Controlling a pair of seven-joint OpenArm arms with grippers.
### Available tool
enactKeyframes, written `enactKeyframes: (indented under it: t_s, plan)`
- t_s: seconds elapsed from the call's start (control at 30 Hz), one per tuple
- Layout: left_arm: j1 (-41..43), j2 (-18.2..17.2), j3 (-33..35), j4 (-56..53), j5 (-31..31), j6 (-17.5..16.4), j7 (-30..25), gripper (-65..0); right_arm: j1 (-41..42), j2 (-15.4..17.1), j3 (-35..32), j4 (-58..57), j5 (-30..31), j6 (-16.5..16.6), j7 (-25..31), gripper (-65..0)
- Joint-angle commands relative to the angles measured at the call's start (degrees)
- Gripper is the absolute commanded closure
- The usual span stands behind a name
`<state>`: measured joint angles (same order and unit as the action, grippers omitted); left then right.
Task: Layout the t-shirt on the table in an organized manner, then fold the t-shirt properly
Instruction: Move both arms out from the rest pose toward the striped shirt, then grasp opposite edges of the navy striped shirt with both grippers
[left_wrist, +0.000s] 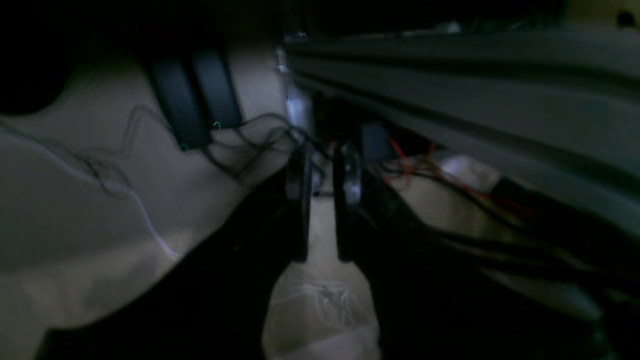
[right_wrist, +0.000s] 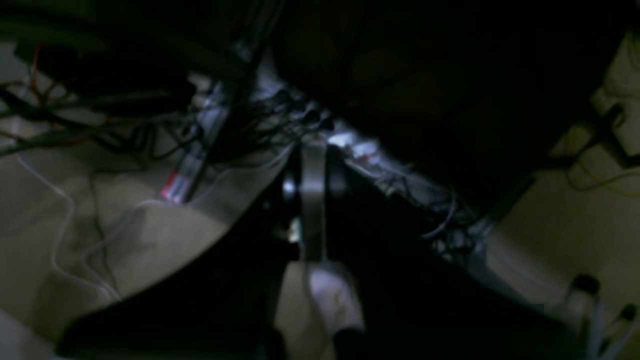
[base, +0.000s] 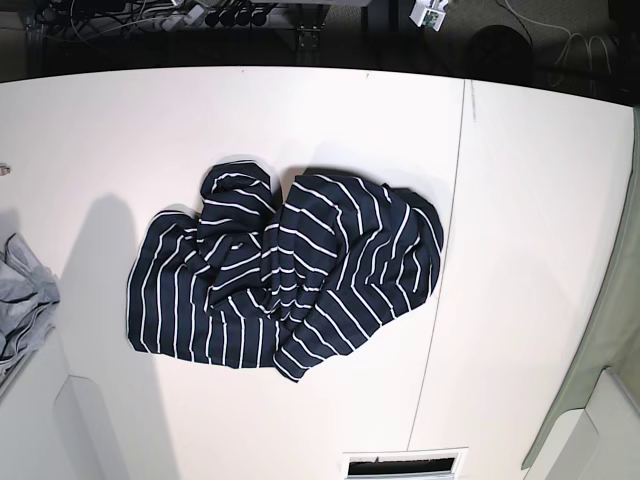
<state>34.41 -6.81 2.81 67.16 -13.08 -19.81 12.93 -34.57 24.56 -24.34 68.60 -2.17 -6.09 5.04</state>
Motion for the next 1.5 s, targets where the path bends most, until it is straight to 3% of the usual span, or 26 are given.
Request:
enactKeyframes:
  t_s: [0.0, 0.43, 0.57, 0.8, 1.0, 1.07, 1.17, 1.23, 1.33, 1.47]
  plan:
    - [1.62, 0.04, -0.7, 2.78, -0.42, -0.57, 0.46, -8.9, -1.68, 1.01, 0.5, 2.58, 0.11, -0.13, 0.96, -0.6]
    - [7.87, -0.24, -10.38, 30.49, -5.88, -0.59, 15.1, -8.9, -7.02, 2.25, 11.37, 24.55, 10.86, 0.63, 0.28, -0.6]
    - [8.66, -2.89, -10.67, 36.81, -7.89, -0.59, 15.58, -8.9, -6.03, 2.23, 13.7, 29.07, 14.49, 3.52, 0.28, -0.6]
    - [7.23, -8.52, -10.67, 42.69, -7.93, -0.55, 15.41, -9.5, 2.29, 2.05, 14.12, 30.47, 19.47, 3.3, -3.3, -0.6]
    - [1.95, -12.5, -10.64, 42.64, -8.74, -0.55, 15.39, -27.1, 11.54, 1.27, 14.1, 29.86, 21.75, 3.58, -10.19, -0.7]
    - [-0.13, -13.64, -10.64, 42.53, -9.97, -0.55, 15.41, -32.1, 14.58, -0.24, 14.1, 28.3, 21.94, 5.55, -12.0, -1.4]
    - [-3.89, -14.56, -10.49, 41.51, -11.21, -0.55, 15.5, -35.3, 18.38, -3.63, 14.1, 23.87, 21.64, 10.45, -13.05, -10.8]
    - [-7.28, -14.95, -9.66, 38.6, -11.56, -0.55, 15.61, -35.3, 20.41, -6.29, 14.1, 19.71, 20.11, 12.94, -13.03, -24.6]
    - [-13.51, -14.97, -7.43, 31.52, -11.58, -0.55, 15.58, -35.3, 23.23, -9.68, 14.12, 13.77, 19.52, 12.59, -13.0, -43.6]
    - [-21.64, -14.95, -3.8, 23.45, -12.02, -0.48, 15.54, -36.2, 25.44, -12.28, 14.21, 9.9, 19.52, 12.31, -13.0, -44.8]
